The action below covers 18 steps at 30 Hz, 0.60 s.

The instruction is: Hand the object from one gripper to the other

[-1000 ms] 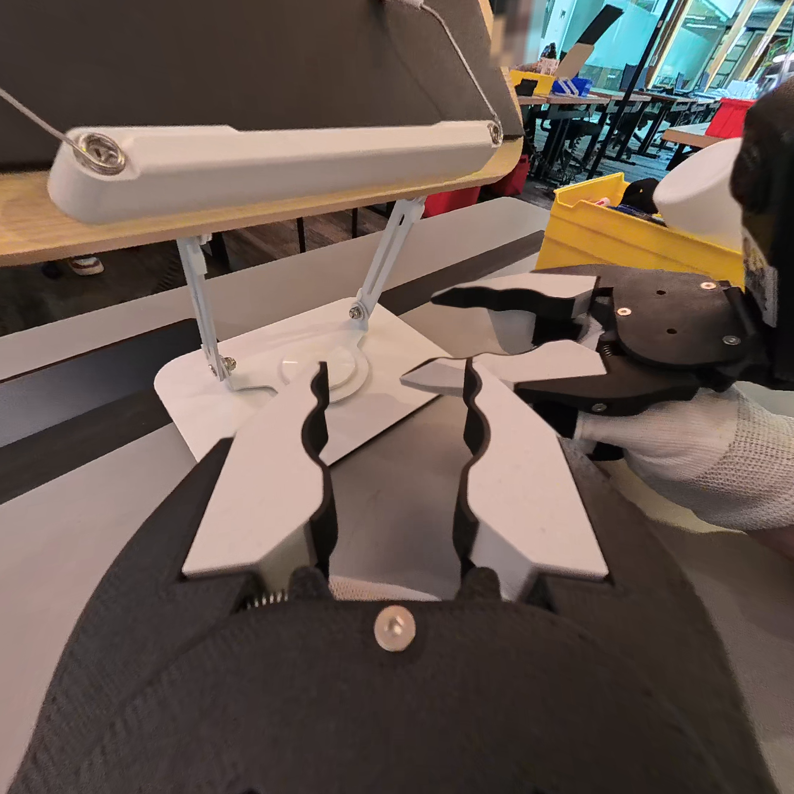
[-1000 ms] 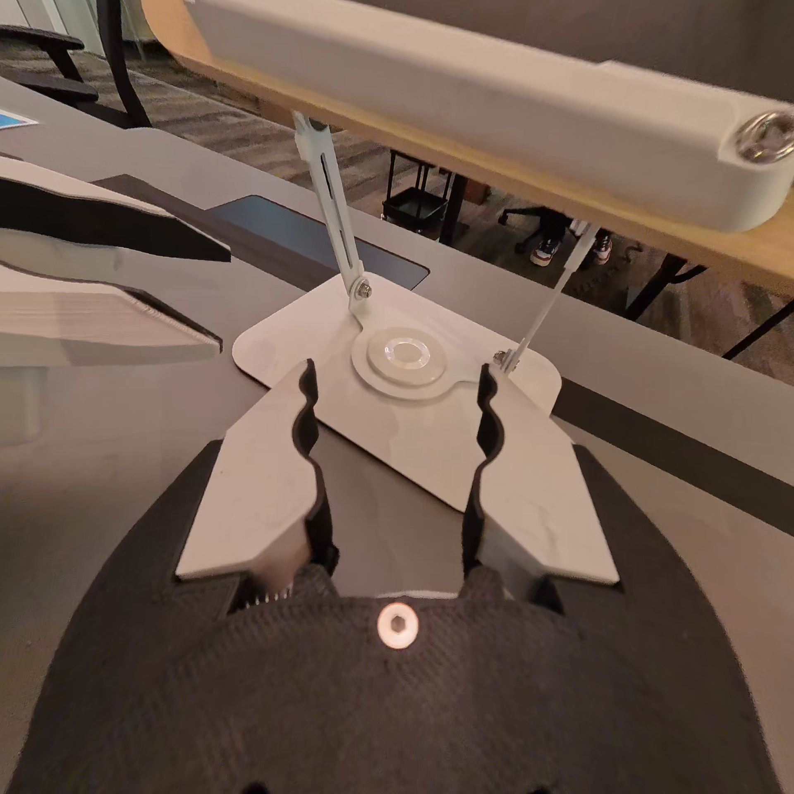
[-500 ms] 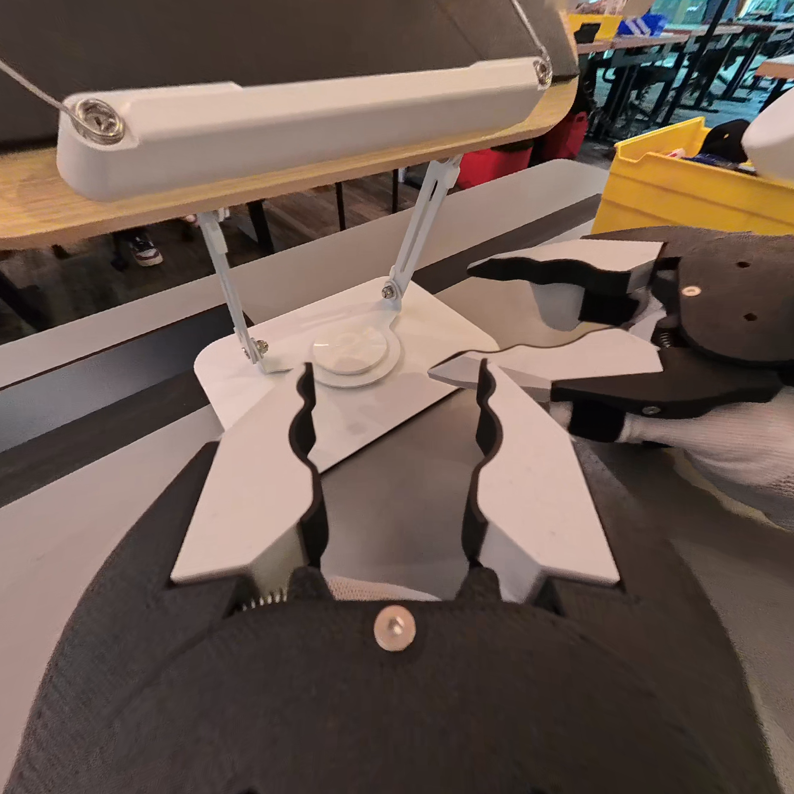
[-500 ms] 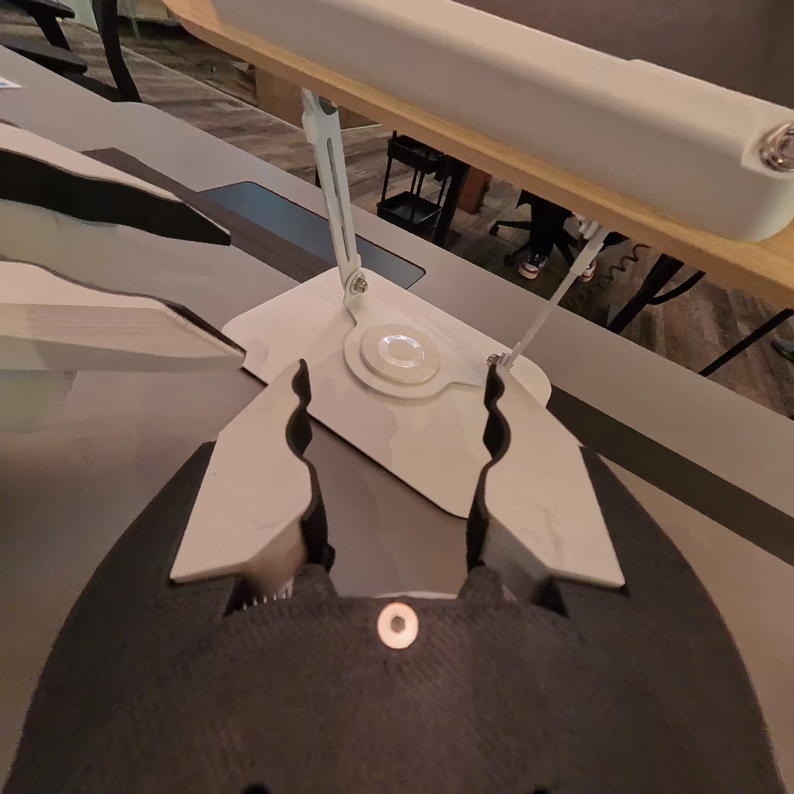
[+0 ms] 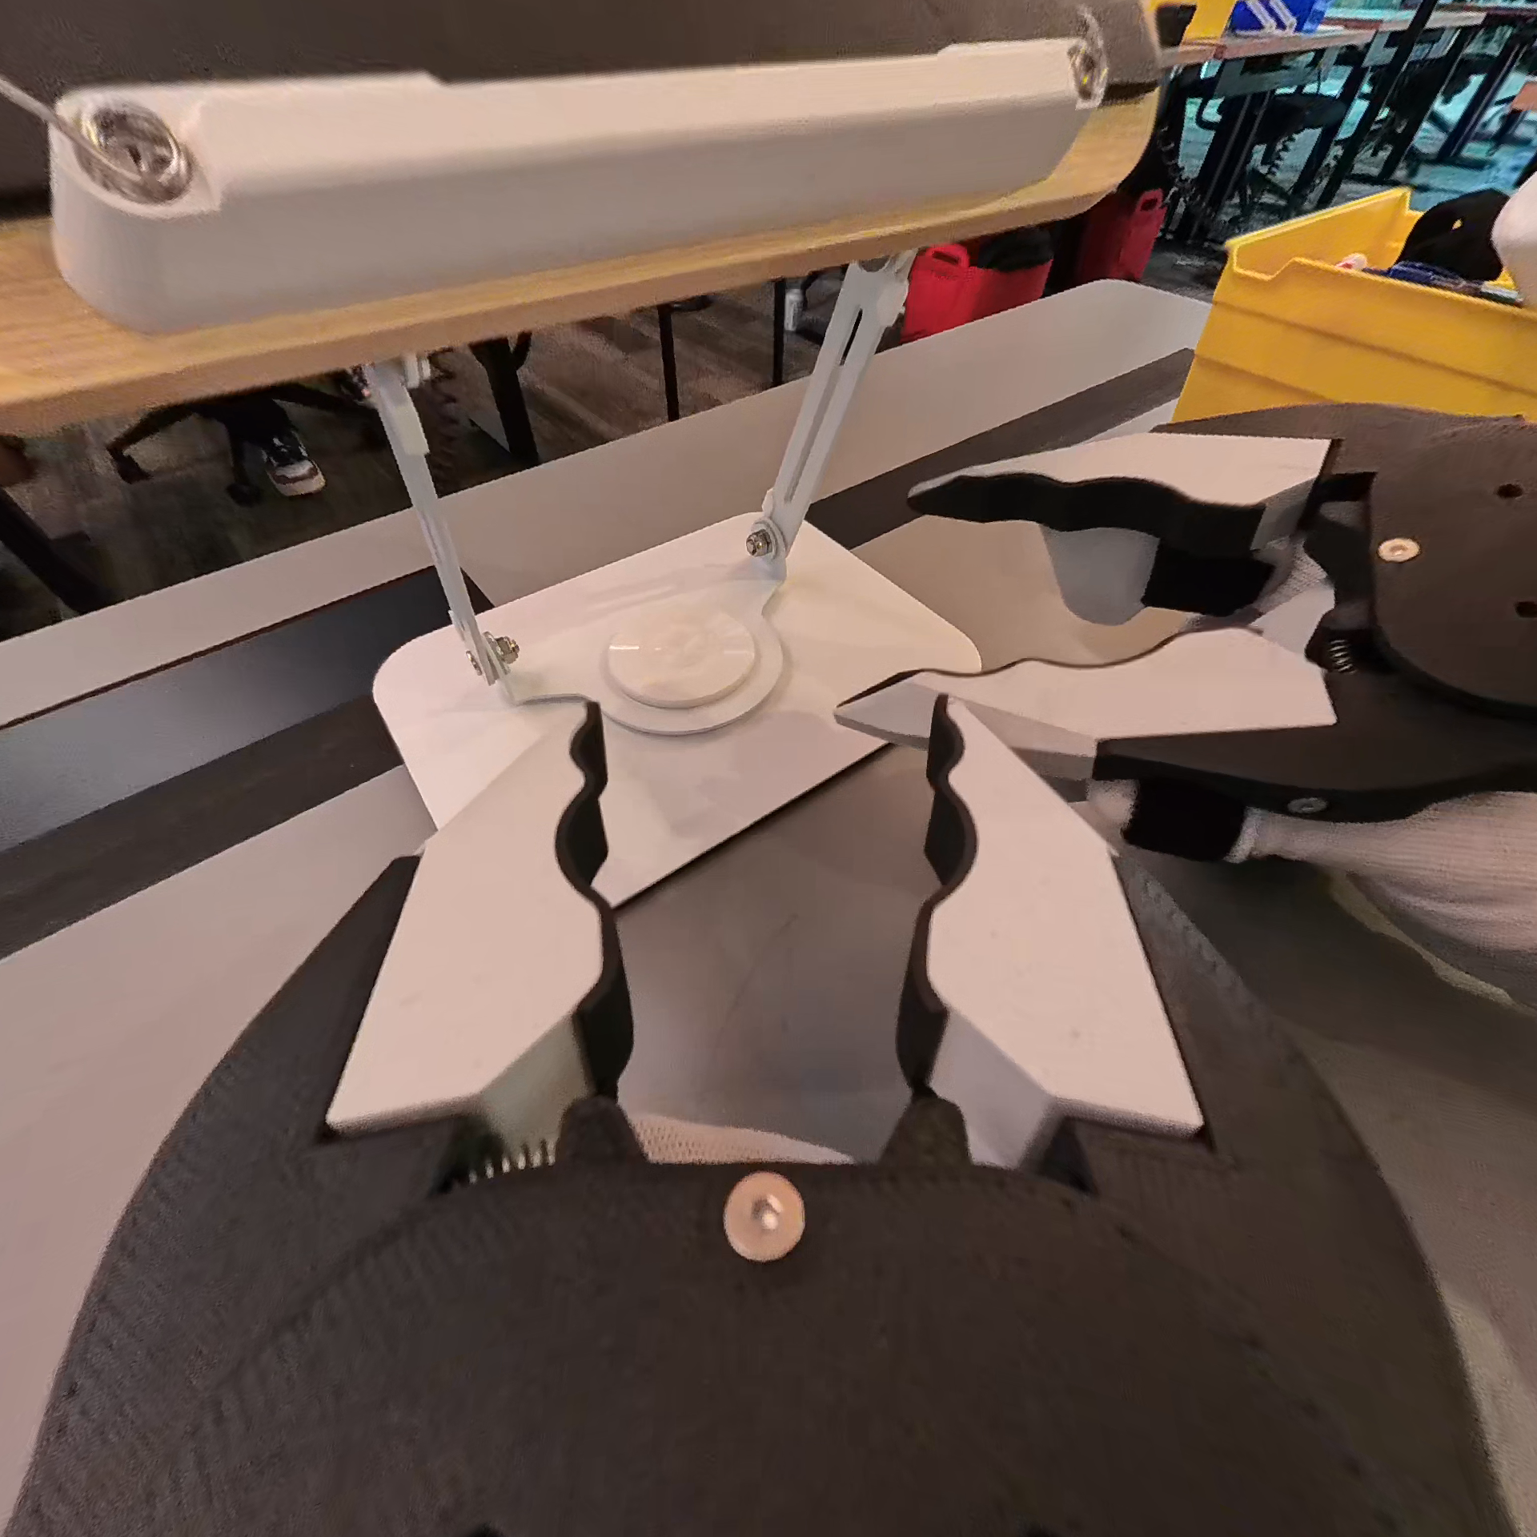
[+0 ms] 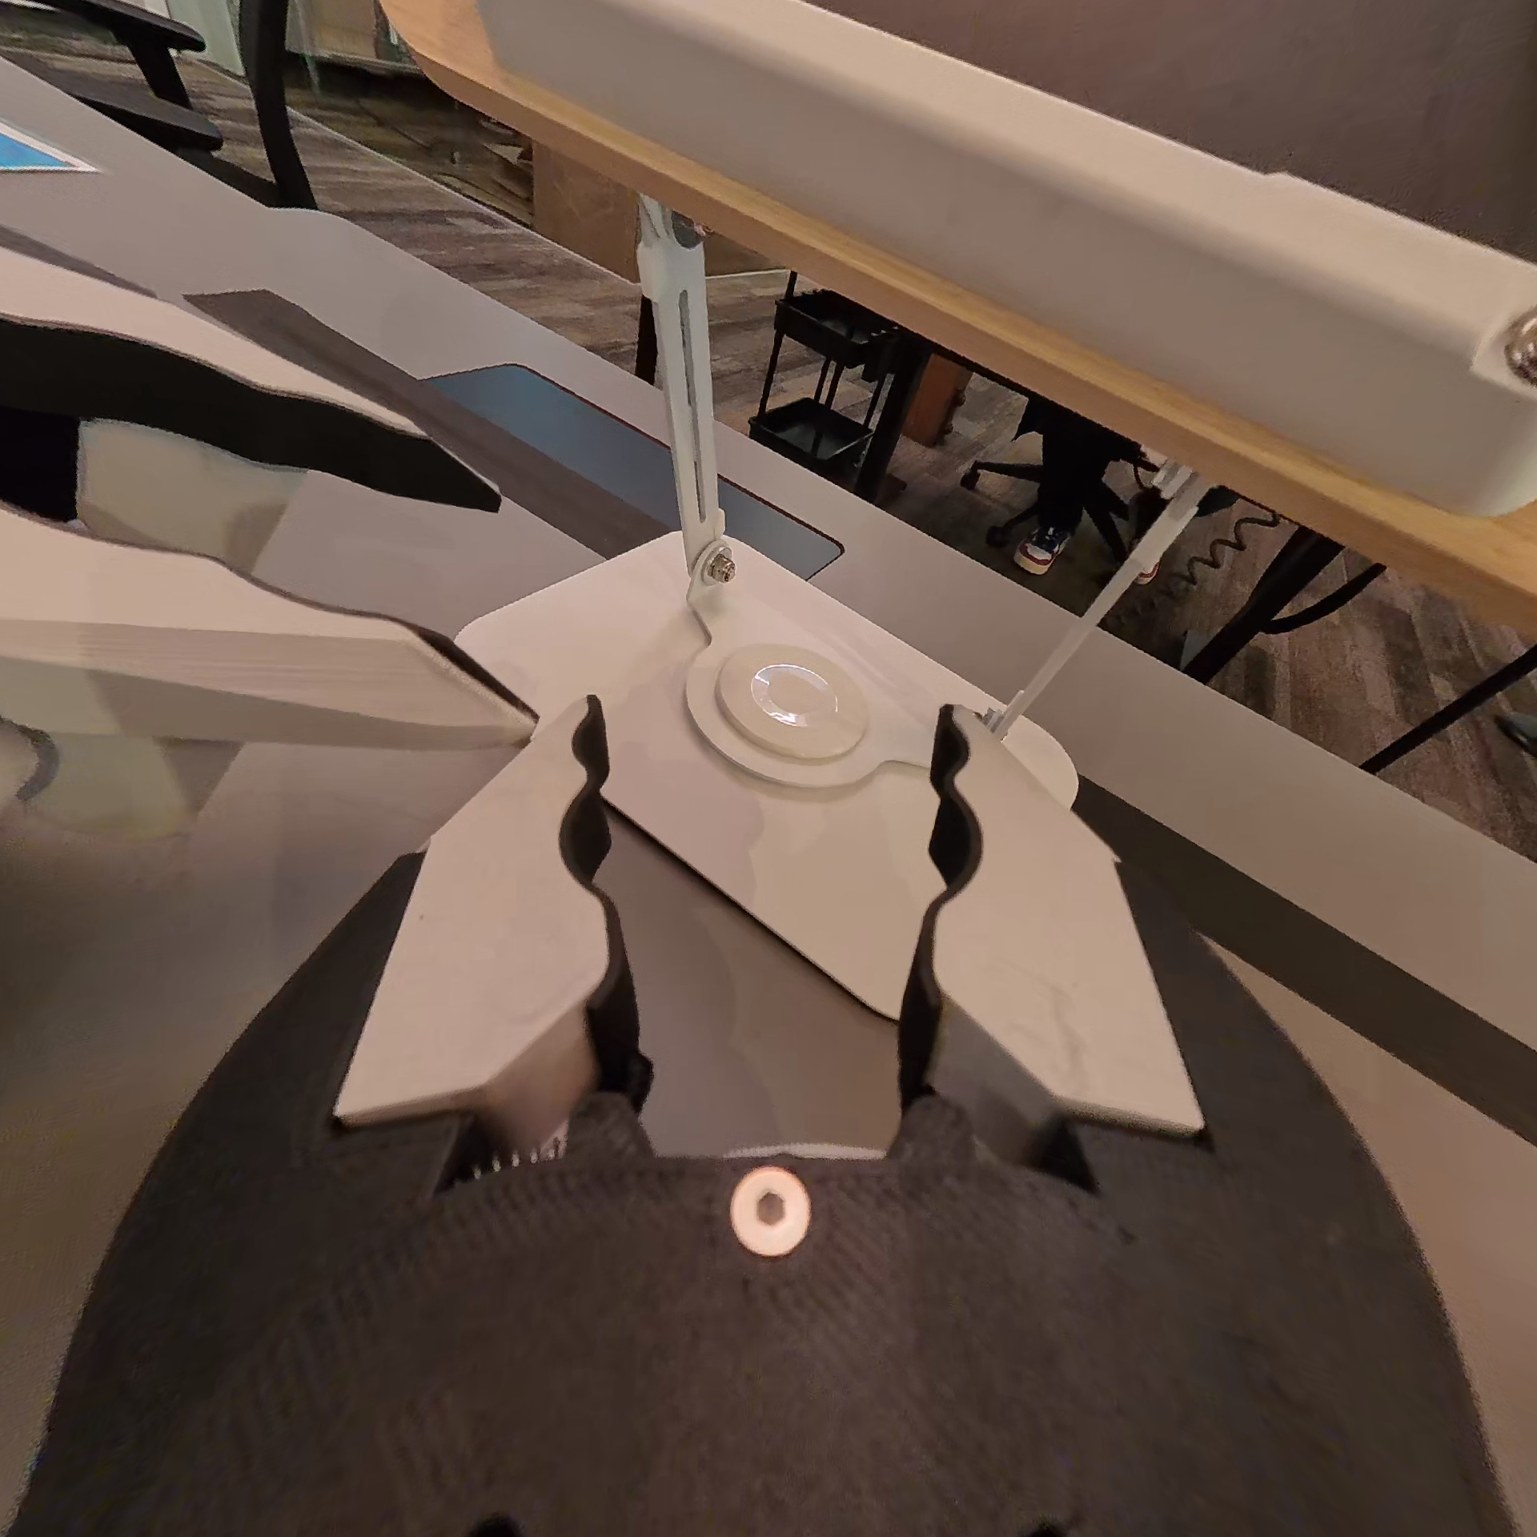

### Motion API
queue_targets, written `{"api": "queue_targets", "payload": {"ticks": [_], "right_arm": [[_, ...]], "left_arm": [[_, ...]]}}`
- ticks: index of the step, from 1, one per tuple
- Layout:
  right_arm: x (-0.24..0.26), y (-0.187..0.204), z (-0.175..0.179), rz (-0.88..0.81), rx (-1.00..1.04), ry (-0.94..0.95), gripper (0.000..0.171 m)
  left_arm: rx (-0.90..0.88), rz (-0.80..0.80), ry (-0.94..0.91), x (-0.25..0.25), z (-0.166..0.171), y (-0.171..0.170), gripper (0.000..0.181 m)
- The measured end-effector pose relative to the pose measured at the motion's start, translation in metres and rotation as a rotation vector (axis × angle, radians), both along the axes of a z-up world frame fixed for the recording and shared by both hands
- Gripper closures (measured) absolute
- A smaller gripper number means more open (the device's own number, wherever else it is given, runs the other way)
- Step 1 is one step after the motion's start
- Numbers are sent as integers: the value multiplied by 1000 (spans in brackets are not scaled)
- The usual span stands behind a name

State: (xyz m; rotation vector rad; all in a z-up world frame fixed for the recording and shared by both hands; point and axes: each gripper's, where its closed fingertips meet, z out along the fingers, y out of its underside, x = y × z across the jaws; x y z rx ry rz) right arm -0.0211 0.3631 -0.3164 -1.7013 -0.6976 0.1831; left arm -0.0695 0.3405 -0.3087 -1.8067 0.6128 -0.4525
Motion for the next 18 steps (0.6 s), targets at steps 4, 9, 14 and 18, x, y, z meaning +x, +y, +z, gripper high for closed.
{"api": "queue_targets", "payload": {"ticks": [4, 9, 14, 18], "right_arm": [[0, 1, -1, 5, 4, 2, 95], [2, 3, -5, 6, 2, -9, 97], [1, 2, -4, 16, 18, -15, 97], [-1, 2, -4, 30, 11, -9, 97]], "left_arm": [[73, 38, 8, -8, 22, 1, 111], [199, 50, 6, -18, 83, -8, 130], [271, 81, 97, -40, 141, -16, 143], [331, 103, 218, -85, 187, -40, 147]]}}
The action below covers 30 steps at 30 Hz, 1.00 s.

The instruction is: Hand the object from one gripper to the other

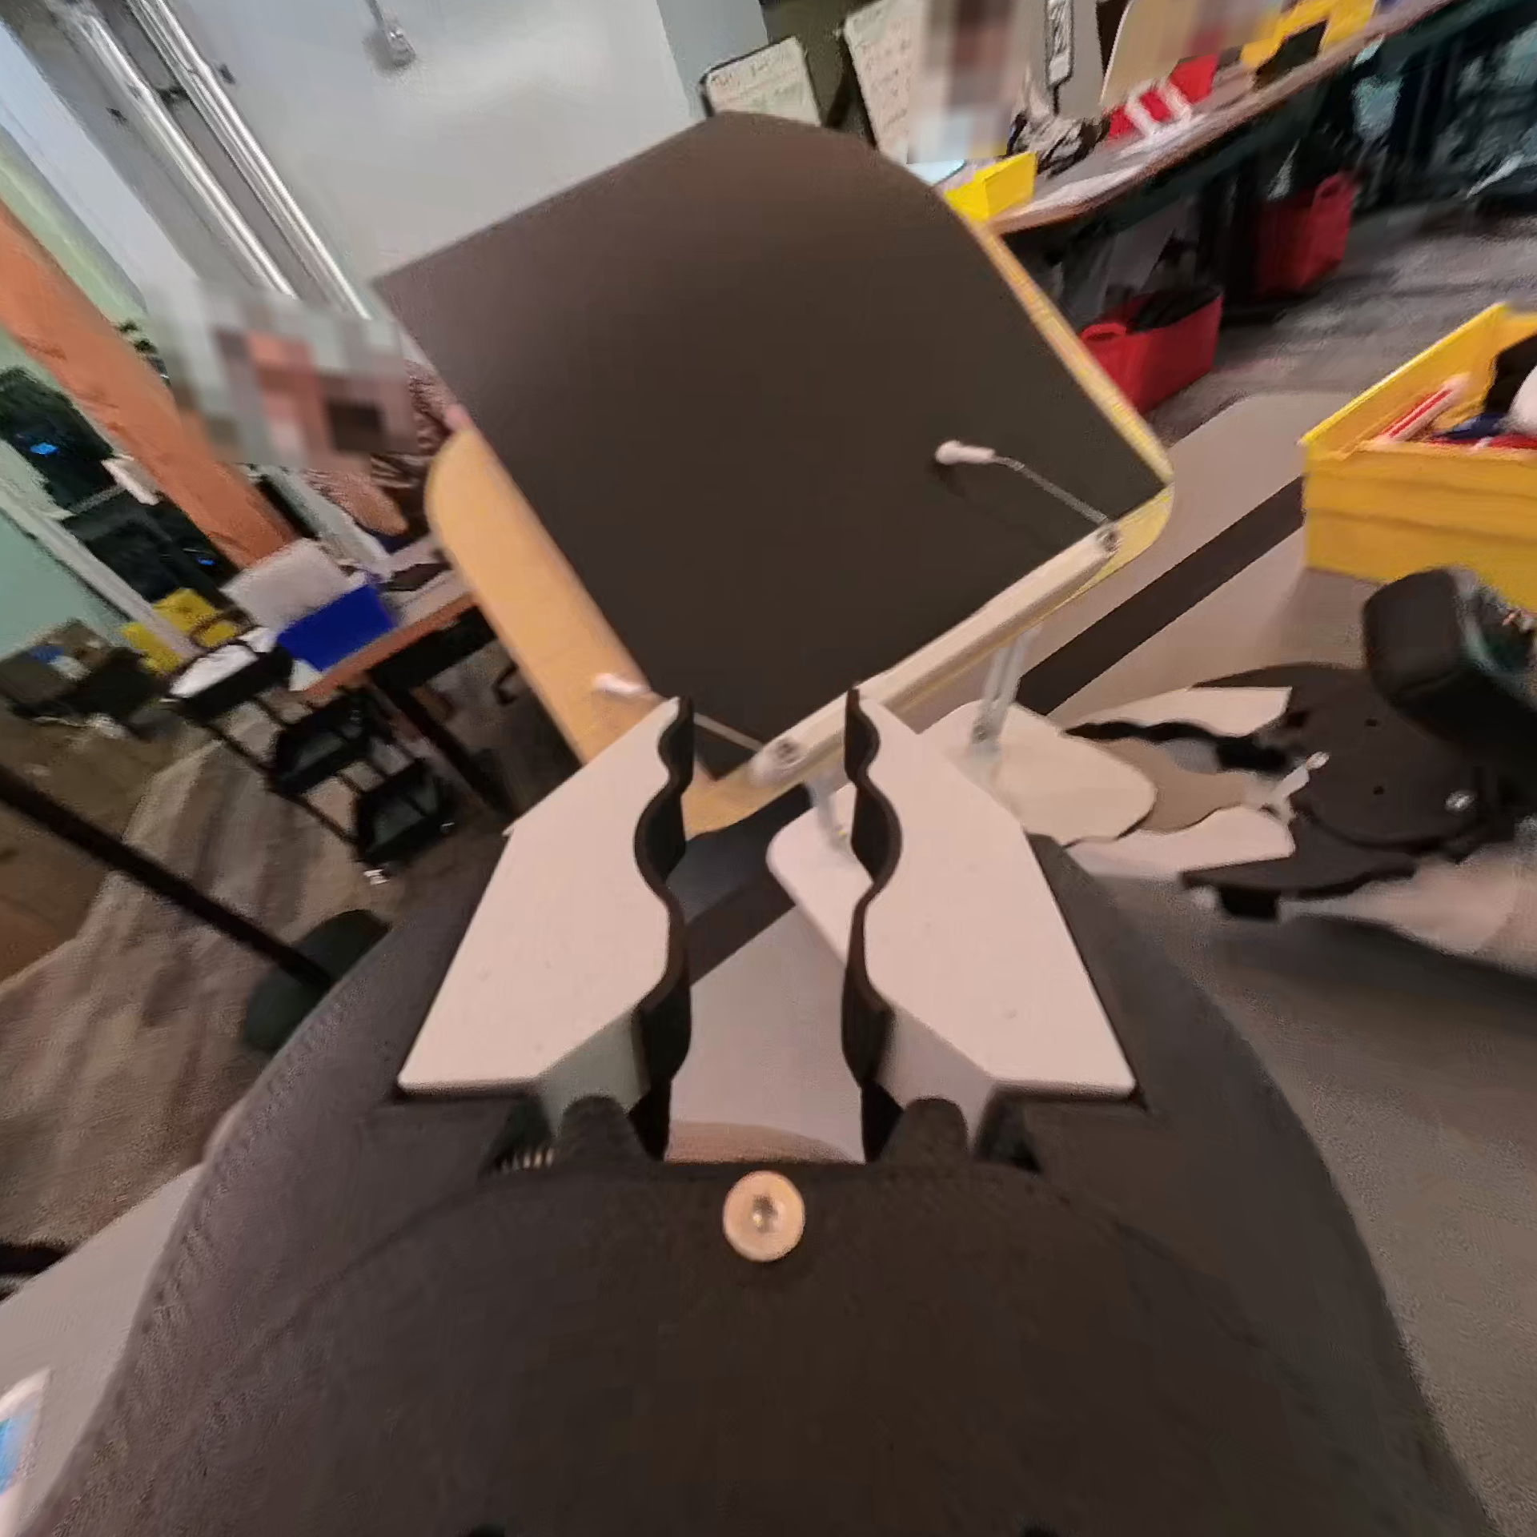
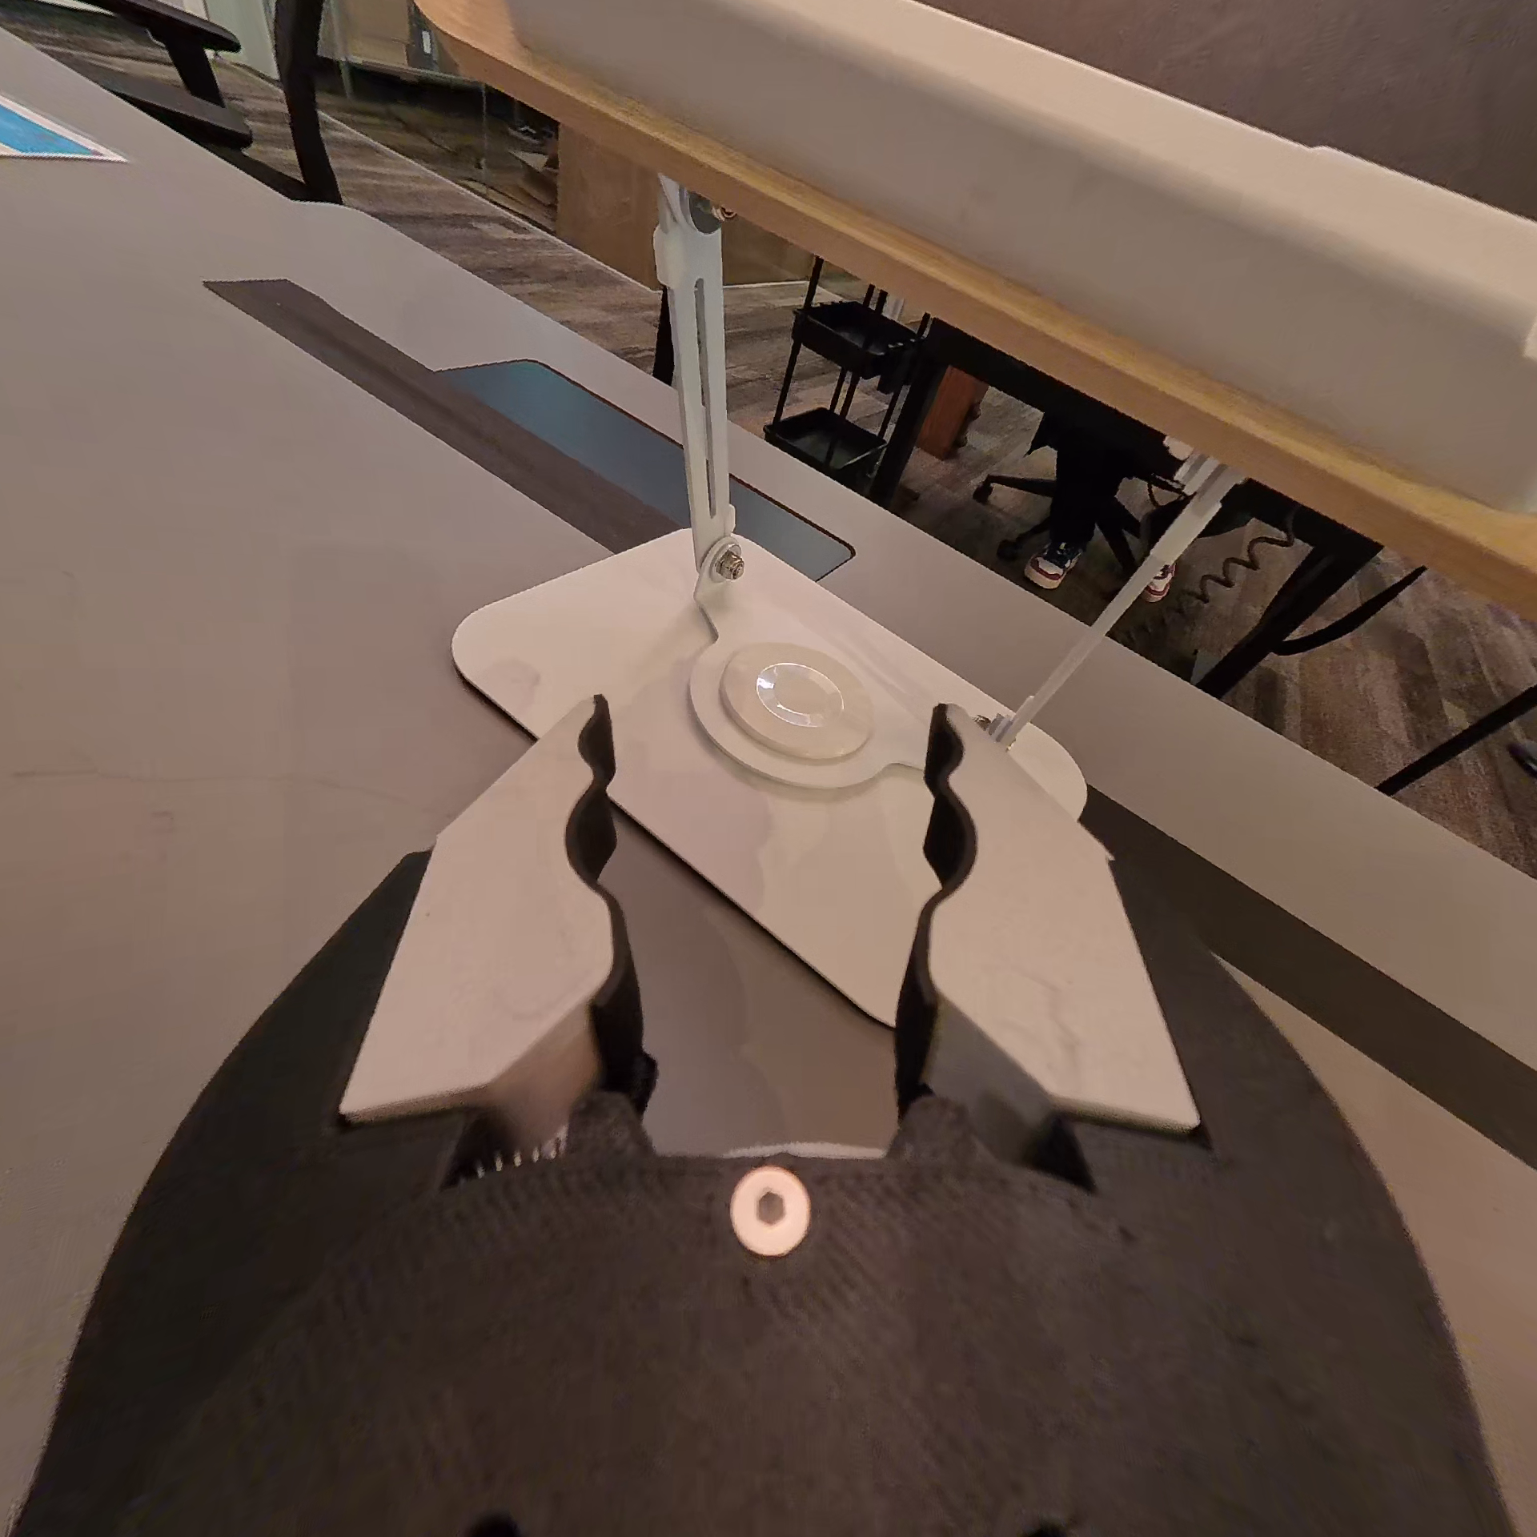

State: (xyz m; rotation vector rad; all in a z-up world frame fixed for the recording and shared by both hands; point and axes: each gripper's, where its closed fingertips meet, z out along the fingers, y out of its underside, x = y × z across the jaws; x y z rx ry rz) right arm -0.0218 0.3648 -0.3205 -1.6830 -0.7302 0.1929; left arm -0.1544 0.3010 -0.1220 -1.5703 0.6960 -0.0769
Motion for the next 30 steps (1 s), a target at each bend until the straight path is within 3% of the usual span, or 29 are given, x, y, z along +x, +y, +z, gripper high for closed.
{"api": "queue_targets", "payload": {"ticks": [2, 5, 10, 16, 21, 30], "right_arm": [[-1, 0, 0, 8, 2, 1, 98], [-4, -1, 0, 22, 2, -1, 98], [-6, -2, 0, 34, 3, -9, 99], [-8, -3, -1, 47, 2, -12, 99], [-10, -4, -2, 58, -2, -15, 99], [-13, -5, -2, 76, -5, -7, 100]], "left_arm": [[15, 44, 105, -35, 10, -13, 154], [-93, 130, 267, -97, -5, -31, 156], [-368, 249, 410, -197, -67, -66, 153], [-712, 330, 470, -281, -174, -104, 146], [-834, 361, 516, -308, -226, -116, 141], [-900, 381, 513, -321, -261, -115, 152]]}}
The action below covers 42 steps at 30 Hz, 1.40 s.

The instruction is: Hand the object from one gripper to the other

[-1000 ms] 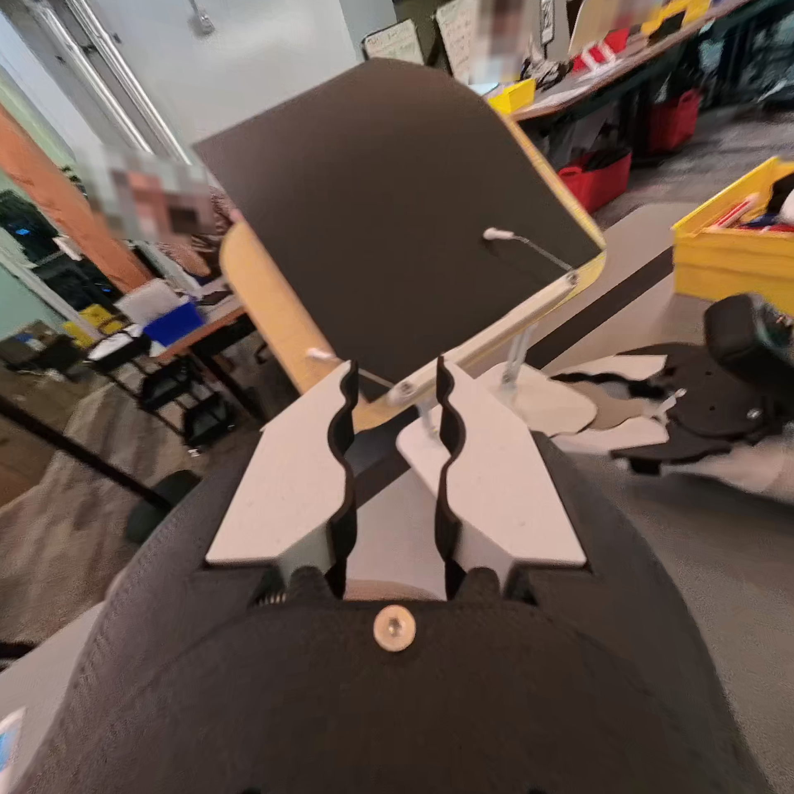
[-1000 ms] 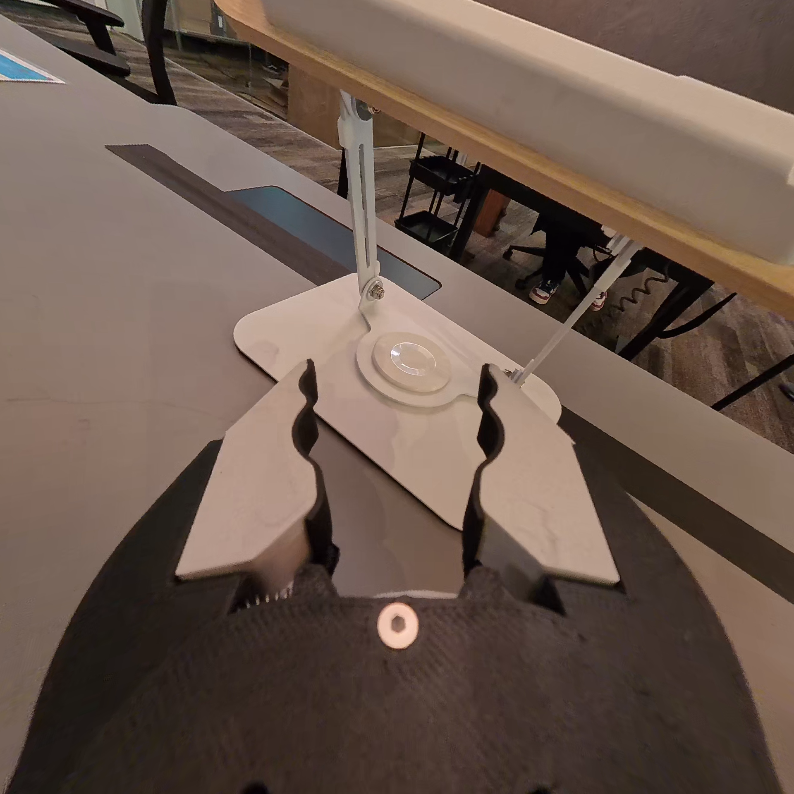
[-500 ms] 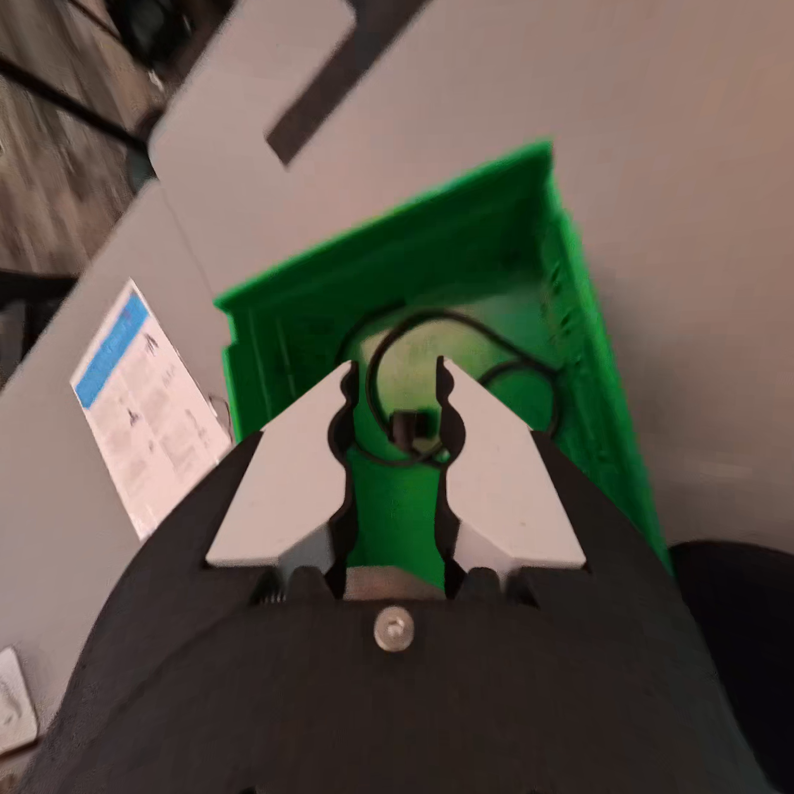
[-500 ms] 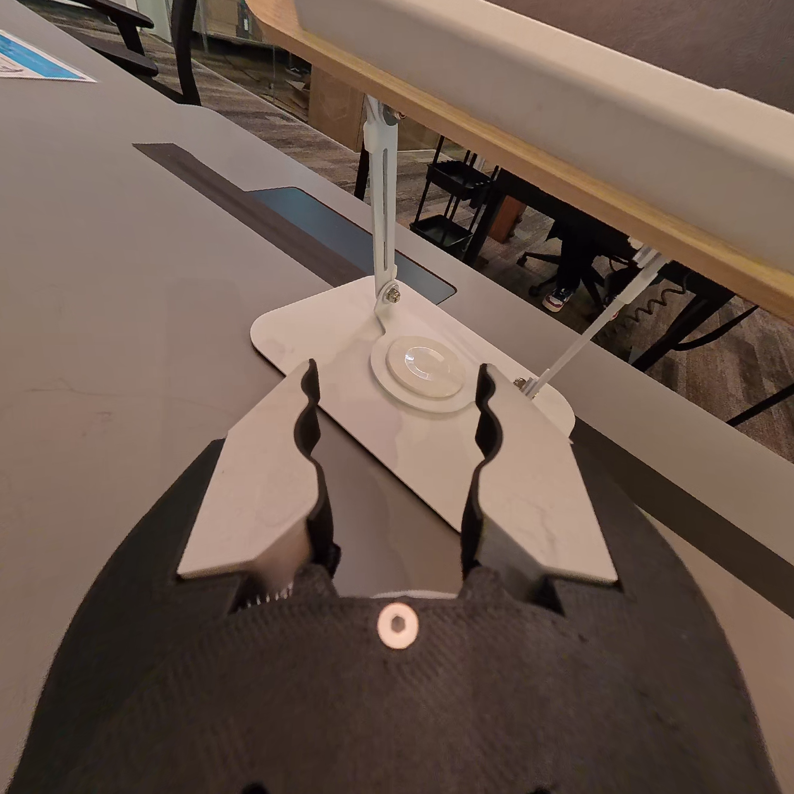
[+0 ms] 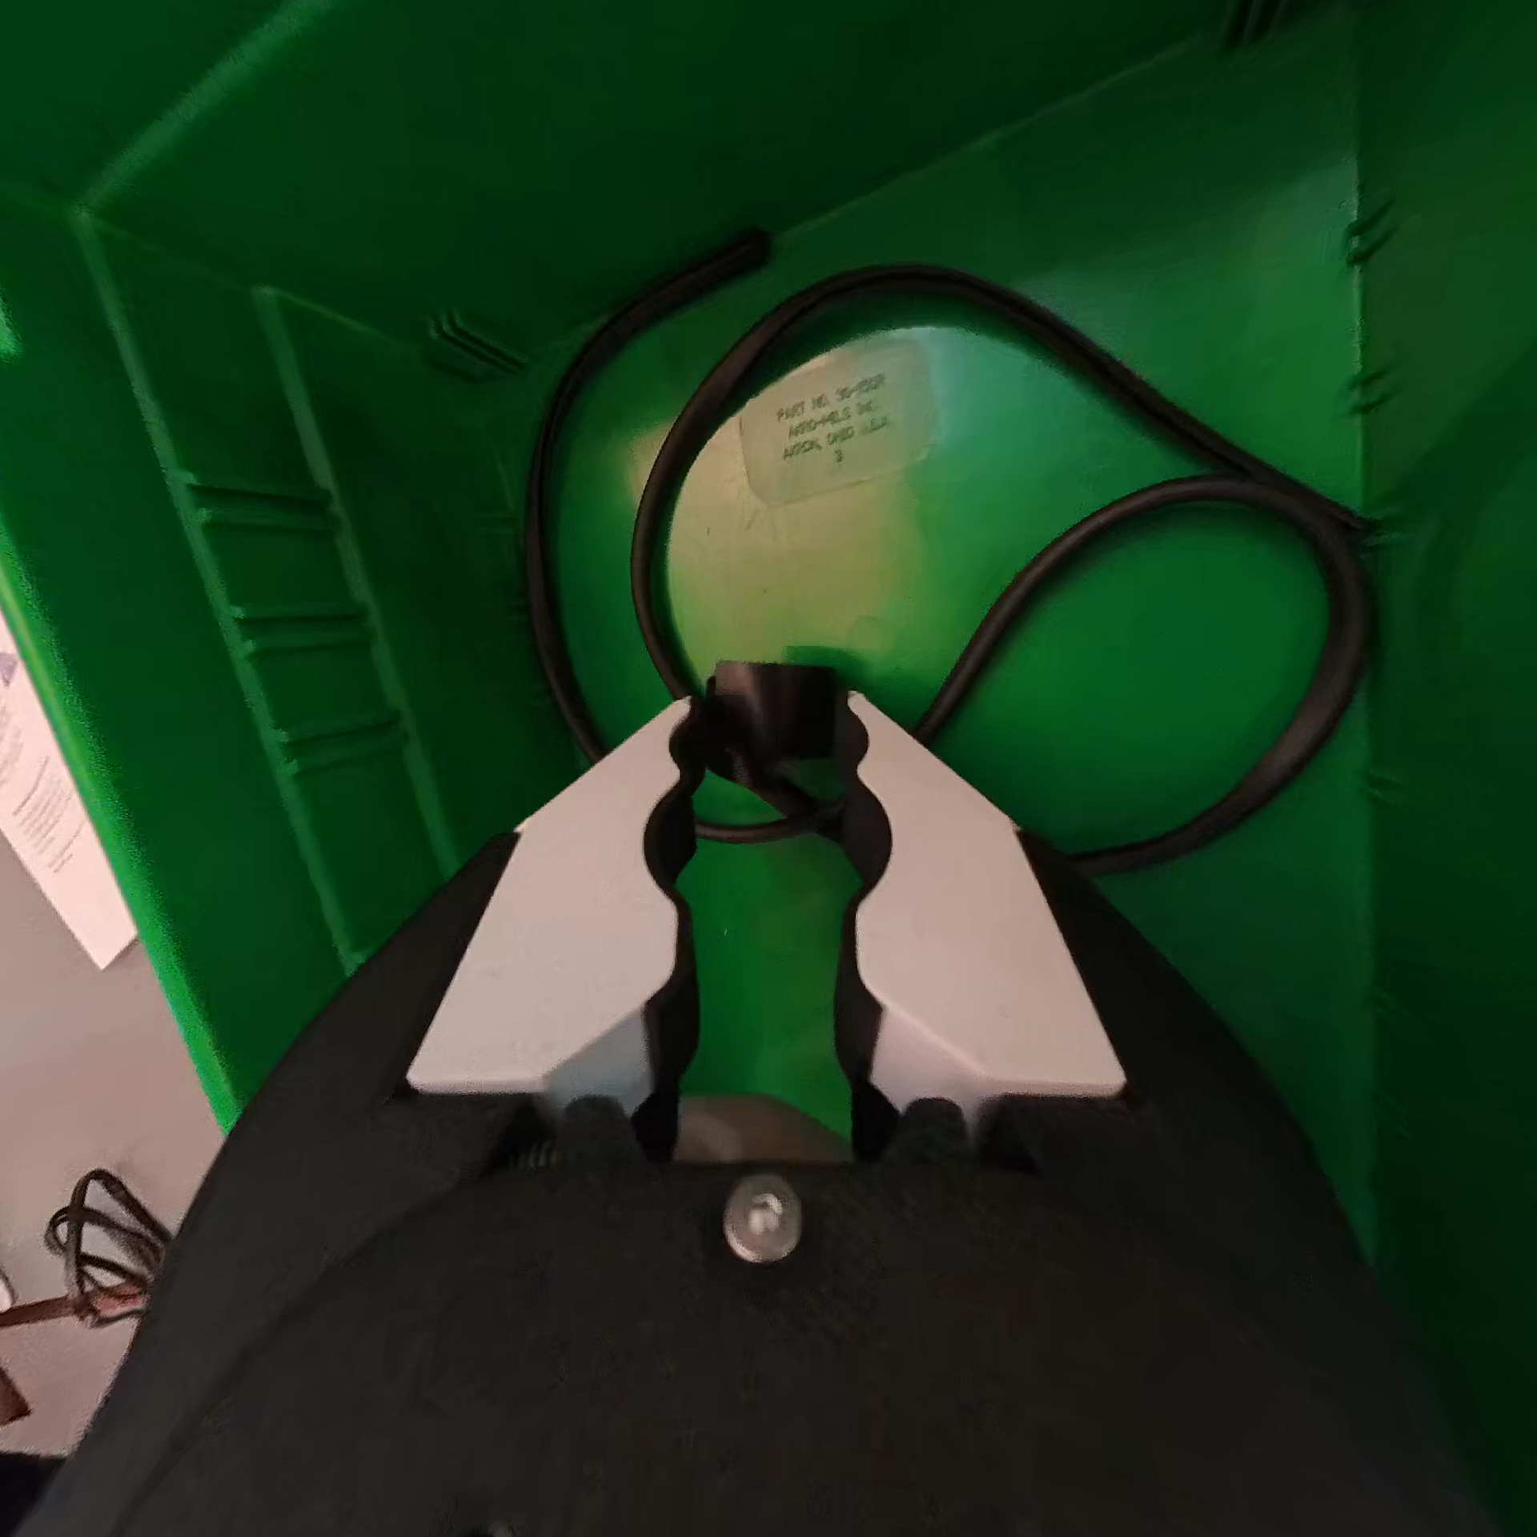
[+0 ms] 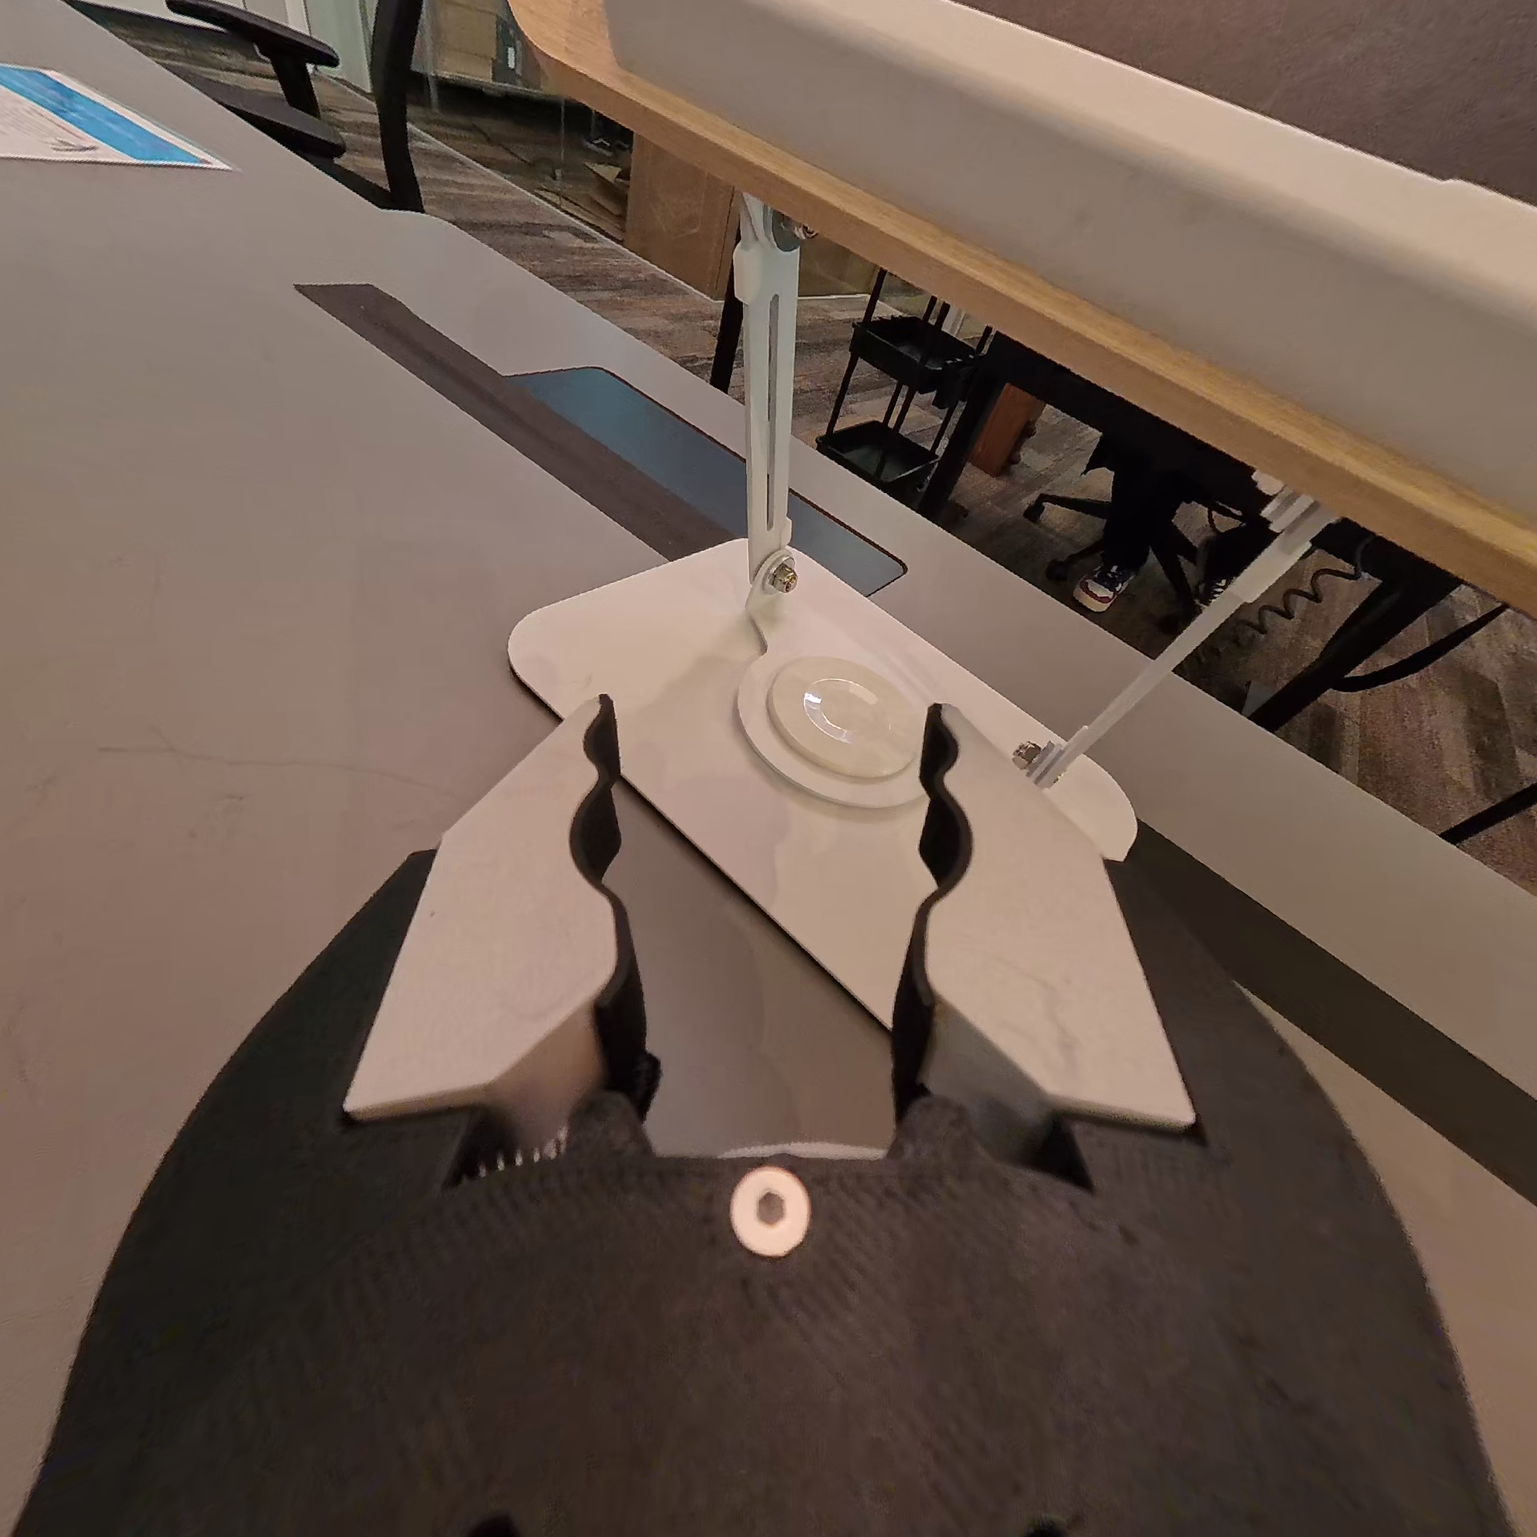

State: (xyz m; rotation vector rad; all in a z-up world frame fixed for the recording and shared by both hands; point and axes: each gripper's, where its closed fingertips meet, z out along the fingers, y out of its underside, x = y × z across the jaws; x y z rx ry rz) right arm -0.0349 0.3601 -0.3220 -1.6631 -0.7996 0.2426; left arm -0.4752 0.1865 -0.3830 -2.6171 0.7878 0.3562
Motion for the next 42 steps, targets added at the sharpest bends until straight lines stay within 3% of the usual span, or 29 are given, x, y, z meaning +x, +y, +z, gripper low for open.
{"api": "queue_targets", "payload": {"ticks": [6, 10, 15, 19, 26, 30, 35, 42], "right_arm": [[-1, -1, 2, 3, 6, 7, 100], [-2, -3, 8, 7, 31, 21, 103], [-10, -11, 21, 75, 47, 104, 111], [-33, -42, 49, 288, 69, 279, 126], [-46, -88, 86, 616, 36, 545, 137], [-49, -101, 92, 710, -5, 619, 136], [-52, -102, 88, 732, -41, 621, 136], [-60, -98, 73, 735, -112, 580, 147]], "left_arm": [[113, 10, 7, -4, 24, 11, 168], [257, -17, -11, 10, 67, 20, 170], [540, -251, -172, 102, 158, 35, 171], [666, -500, -323, 198, 200, 41, 171], [593, -743, -462, 318, 165, 68, 171], [524, -812, -687, 363, 147, 76, 170], [476, -830, -991, 384, 144, 78, 170], [460, -879, -1146, 382, 147, 66, 170]]}}
